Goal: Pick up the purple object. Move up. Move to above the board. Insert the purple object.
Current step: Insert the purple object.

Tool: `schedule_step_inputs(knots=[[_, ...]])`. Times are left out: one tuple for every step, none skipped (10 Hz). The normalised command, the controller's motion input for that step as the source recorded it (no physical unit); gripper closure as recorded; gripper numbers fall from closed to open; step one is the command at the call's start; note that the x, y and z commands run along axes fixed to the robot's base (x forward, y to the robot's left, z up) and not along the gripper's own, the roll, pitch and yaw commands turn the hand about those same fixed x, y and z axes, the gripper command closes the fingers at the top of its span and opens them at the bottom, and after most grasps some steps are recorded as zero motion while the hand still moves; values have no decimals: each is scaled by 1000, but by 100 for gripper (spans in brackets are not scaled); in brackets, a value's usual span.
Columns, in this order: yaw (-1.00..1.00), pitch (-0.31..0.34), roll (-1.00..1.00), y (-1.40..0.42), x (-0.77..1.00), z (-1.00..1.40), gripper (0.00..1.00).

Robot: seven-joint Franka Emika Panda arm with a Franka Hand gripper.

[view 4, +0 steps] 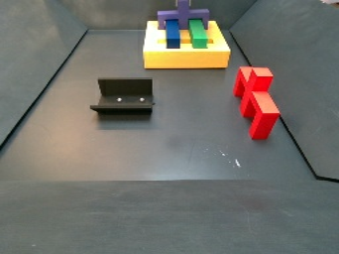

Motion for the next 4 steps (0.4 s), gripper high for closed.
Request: schedule_step_inputs(knots=[[0,-300,-84,0,-191,-620,100],[0,-290,0,0,-200,-697,100],[0,-166,9,0,-66,-583,100],[0,0,0,0,0,0,100]])
